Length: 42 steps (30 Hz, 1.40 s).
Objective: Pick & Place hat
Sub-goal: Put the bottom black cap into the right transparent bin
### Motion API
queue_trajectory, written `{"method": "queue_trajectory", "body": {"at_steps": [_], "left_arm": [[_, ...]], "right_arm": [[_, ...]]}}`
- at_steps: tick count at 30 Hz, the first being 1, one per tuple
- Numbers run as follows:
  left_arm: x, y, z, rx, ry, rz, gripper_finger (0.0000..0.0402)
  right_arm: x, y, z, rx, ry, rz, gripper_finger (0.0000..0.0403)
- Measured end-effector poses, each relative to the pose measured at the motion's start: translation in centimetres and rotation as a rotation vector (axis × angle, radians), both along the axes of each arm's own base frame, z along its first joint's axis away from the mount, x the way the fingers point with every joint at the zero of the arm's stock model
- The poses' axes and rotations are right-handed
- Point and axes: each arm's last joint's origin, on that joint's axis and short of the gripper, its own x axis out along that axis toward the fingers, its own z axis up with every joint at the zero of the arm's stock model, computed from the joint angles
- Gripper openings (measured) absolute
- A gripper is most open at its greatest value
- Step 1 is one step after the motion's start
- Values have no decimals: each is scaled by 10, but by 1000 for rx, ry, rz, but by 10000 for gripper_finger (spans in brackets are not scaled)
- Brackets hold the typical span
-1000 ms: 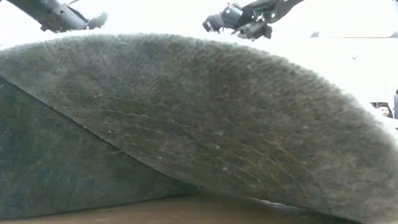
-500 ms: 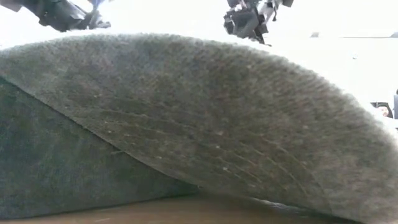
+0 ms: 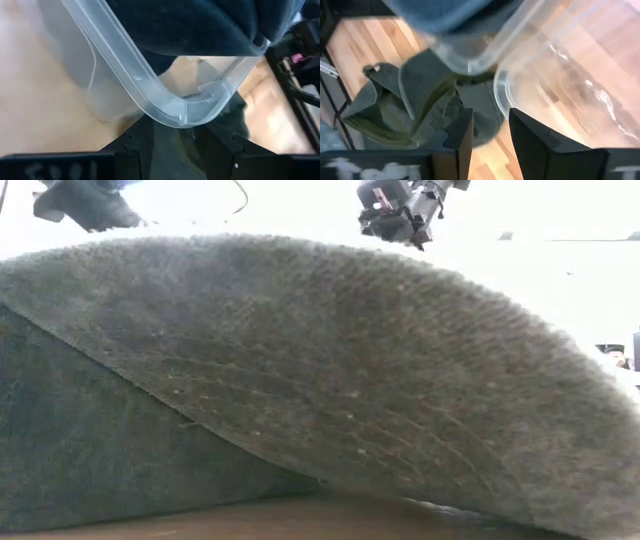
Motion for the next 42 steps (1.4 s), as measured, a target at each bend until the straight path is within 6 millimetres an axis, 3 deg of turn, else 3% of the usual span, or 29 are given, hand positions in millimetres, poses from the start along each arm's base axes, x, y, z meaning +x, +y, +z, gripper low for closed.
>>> {"method": "queue_trajectory", "body": {"at_steps": [9,13,21,29,35,42], "left_arm": [[-1,29,6,88,28,20,133],[-3,25,12,80,31,-198,133],[-10,-7,18,104,8,-661,133],[-16,-31,14,133,19,-856,133],[-19,-50,0,26,66,-997,133],[-12,-78,-16,-133,81,-1075,133]], "right_arm": [[-3,33,-1,-25,86,65,123],[-5,47,2,-40,82,79,123],[-10,85,-1,-77,111,203,123],[-26,145,-46,8,211,263,123],[-28,188,-85,147,36,234,123],[-37,193,-120,141,-59,132,123]]}}
